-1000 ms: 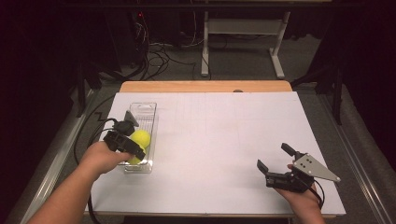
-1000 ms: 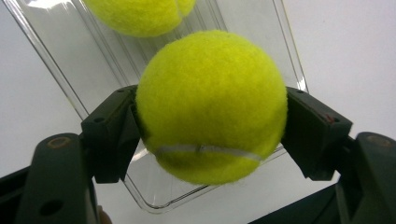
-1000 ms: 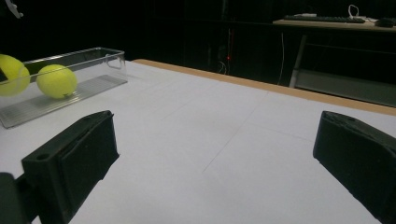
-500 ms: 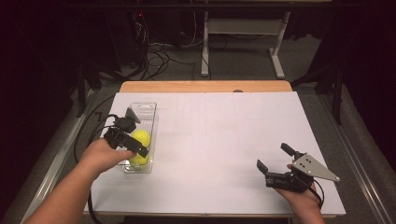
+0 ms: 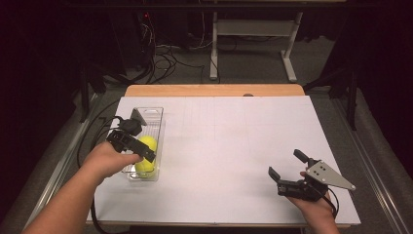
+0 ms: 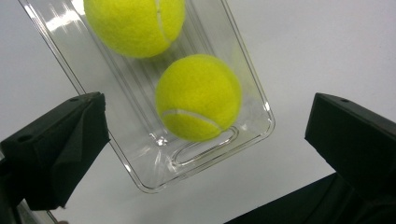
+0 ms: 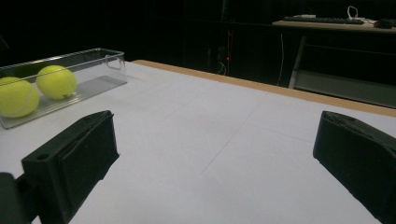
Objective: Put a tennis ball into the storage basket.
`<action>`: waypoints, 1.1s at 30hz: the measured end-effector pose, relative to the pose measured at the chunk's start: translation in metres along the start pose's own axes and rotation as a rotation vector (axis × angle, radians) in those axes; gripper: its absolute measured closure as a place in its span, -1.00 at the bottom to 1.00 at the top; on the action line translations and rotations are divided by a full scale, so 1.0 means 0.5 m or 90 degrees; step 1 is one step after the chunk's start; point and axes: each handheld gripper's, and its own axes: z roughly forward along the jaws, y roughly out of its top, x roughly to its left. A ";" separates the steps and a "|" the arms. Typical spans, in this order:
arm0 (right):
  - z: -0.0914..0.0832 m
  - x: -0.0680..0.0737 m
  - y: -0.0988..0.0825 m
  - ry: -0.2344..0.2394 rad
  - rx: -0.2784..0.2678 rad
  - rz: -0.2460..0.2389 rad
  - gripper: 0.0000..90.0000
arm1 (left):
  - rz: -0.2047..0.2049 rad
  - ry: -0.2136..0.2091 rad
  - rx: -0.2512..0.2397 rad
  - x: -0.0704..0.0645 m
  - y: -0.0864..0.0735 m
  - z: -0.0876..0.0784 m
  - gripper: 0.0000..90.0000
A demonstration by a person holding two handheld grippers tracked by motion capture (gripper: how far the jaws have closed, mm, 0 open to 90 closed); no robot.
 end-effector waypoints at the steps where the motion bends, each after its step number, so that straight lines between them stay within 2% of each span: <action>1: 0.000 0.000 0.000 0.000 0.000 0.000 -1.00 | 0.001 -0.001 0.002 -0.002 0.000 0.000 -0.99; 12: 0.001 0.001 -0.001 0.000 0.003 -0.001 -1.00 | 0.019 -0.017 0.000 -0.037 0.019 0.003 -0.99; 33: 0.000 0.001 0.000 0.000 0.001 -0.002 -1.00 | 0.077 -0.034 0.005 -0.158 0.079 0.038 -0.99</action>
